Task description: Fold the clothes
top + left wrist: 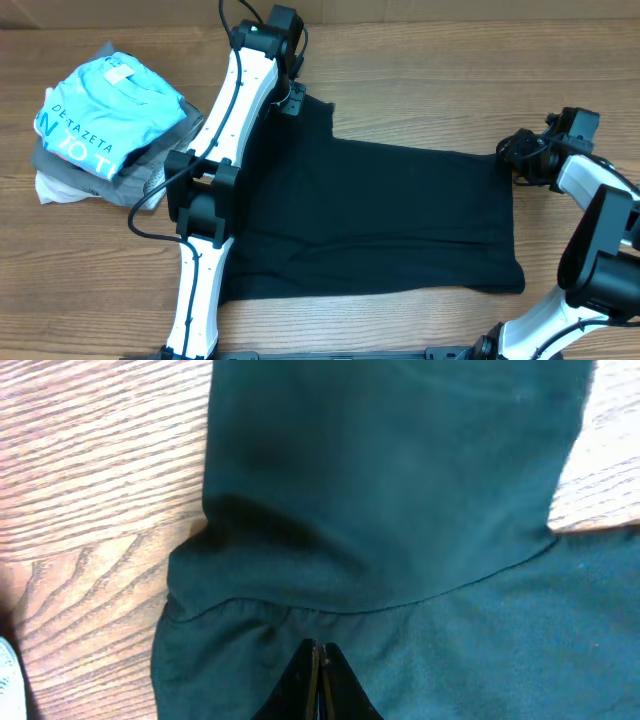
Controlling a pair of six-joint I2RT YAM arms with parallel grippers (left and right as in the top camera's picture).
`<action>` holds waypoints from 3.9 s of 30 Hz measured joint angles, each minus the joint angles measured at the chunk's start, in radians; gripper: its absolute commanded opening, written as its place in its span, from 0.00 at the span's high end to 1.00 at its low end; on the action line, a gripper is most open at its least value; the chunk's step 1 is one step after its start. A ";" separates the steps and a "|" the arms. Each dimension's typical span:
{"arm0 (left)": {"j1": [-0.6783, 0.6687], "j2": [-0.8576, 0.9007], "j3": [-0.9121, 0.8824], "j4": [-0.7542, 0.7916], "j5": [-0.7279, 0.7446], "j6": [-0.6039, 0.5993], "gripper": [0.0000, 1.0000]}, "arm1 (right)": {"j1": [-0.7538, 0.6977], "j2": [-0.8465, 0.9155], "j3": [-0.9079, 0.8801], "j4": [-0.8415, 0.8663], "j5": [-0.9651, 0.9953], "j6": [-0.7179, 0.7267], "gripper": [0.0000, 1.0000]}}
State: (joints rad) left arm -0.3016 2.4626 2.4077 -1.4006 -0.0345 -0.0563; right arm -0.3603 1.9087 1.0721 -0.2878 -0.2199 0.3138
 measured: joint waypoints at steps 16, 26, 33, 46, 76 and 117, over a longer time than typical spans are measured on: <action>0.000 -0.078 0.001 0.082 -0.012 0.009 0.16 | 0.035 0.000 0.013 -0.099 -0.012 -0.004 0.96; 0.040 0.021 0.001 0.288 0.003 0.010 0.23 | 0.035 -0.120 0.013 -0.197 -0.043 -0.003 0.96; 0.091 0.138 0.000 0.359 0.065 0.011 0.22 | 0.035 -0.156 0.013 -0.225 -0.046 -0.003 0.96; 0.080 0.165 0.000 0.438 0.114 0.011 0.37 | 0.035 -0.156 0.013 -0.229 -0.046 -0.003 0.96; 0.081 0.188 0.003 0.393 0.115 0.009 0.96 | 0.035 -0.156 0.013 -0.232 -0.046 -0.003 0.96; 0.088 -0.320 -0.214 -0.281 0.082 0.004 0.96 | -0.041 -0.291 0.013 -0.593 -0.040 -0.001 0.96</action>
State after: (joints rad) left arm -0.2134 2.1429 2.1937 -1.6817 0.0475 -0.0521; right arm -0.4015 1.6173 1.0851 -0.8810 -0.2604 0.3130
